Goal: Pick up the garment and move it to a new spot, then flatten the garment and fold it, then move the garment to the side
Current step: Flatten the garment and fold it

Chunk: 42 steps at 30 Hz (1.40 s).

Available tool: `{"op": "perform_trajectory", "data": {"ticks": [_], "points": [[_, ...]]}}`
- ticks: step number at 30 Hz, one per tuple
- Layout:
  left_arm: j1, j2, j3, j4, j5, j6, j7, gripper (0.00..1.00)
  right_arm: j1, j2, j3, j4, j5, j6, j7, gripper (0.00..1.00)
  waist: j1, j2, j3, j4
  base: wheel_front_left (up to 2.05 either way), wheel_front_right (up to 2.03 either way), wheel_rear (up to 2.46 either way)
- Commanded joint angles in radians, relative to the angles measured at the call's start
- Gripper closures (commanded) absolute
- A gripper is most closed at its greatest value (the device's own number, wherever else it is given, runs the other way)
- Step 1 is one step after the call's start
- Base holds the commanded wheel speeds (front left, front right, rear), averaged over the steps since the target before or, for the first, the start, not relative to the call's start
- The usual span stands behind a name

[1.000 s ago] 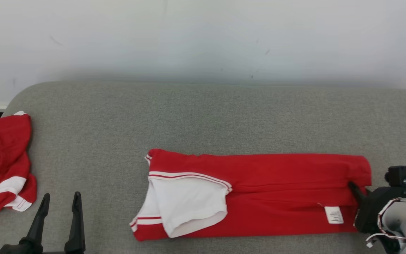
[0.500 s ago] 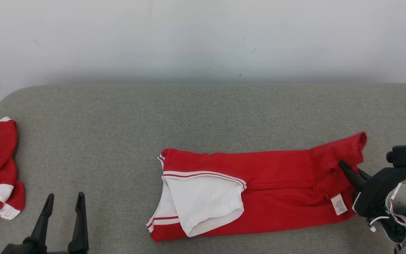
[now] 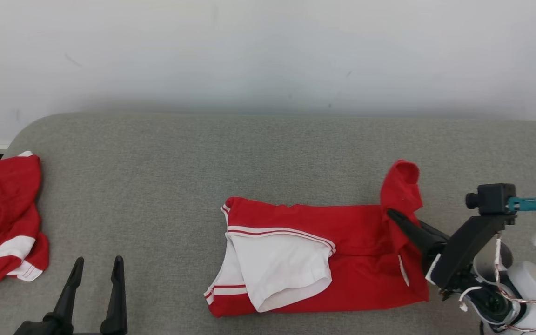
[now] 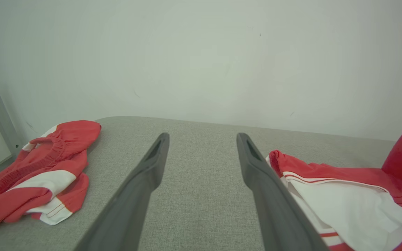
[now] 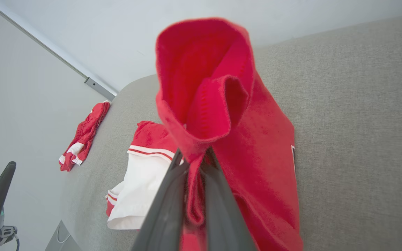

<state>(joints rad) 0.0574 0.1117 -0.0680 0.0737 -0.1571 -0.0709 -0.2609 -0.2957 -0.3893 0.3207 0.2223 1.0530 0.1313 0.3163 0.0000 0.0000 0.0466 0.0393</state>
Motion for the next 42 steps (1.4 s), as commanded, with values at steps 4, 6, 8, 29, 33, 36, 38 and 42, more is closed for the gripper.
{"op": "perform_trajectory", "data": {"ticks": [4, 6, 8, 29, 33, 36, 38, 42], "points": [[-0.018, -0.008, -0.004, 0.01, 0.01, -0.009, -0.005, 0.0, -0.022, 0.05, 0.033, -0.023, 0.021, -0.001, 0.004, 1.0, 0.0, 0.0, -0.003, 0.037, 0.0, 0.0, 0.0], [-0.02, -0.011, -0.006, 0.014, 0.01, -0.014, -0.005, 0.0, -0.033, 0.074, 0.043, -0.017, 0.023, -0.001, -0.003, 1.0, 0.0, 0.0, -0.002, 0.051, 0.0, 0.0, 0.0], [-0.027, -0.014, -0.007, 0.02, 0.011, -0.017, -0.005, 0.0, -0.043, 0.097, 0.059, -0.007, 0.022, -0.001, -0.009, 1.0, 0.0, 0.0, -0.001, 0.063, 0.0, 0.0, 0.0], [-0.049, -0.041, -0.021, 0.042, 0.024, -0.039, -0.005, 0.0, -0.135, 0.23, 0.158, 0.12, 0.007, -0.001, -0.053, 1.0, 0.0, 0.0, 0.019, 0.16, 0.0, 0.0, 0.0], [-0.051, -0.044, -0.023, 0.046, 0.026, -0.042, -0.005, 0.0, -0.145, 0.237, 0.173, 0.158, -0.013, -0.001, -0.071, 1.0, 0.0, 0.0, 0.02, 0.172, 0.0, 0.0, 0.0], [-0.056, -0.046, -0.025, 0.05, 0.026, -0.042, -0.005, 0.0, -0.153, 0.245, 0.177, 0.188, -0.024, -0.001, -0.09, 1.0, 0.0, 0.0, 0.02, 0.18, 0.0, 0.0, 0.0], [-0.055, -0.046, -0.025, 0.049, 0.027, -0.043, -0.005, 0.0, -0.156, 0.248, 0.179, 0.194, -0.023, -0.001, -0.092, 1.0, 0.0, 0.0, 0.02, 0.181, 0.0, 0.0, 0.0], [-0.047, -0.048, -0.019, 0.045, 0.03, -0.042, -0.005, 0.0, -0.166, 0.249, 0.185, 0.208, -0.014, -0.001, -0.105, 0.25, 0.0, 0.0, 0.02, 0.182, 0.0, 0.0, 0.0]]}}
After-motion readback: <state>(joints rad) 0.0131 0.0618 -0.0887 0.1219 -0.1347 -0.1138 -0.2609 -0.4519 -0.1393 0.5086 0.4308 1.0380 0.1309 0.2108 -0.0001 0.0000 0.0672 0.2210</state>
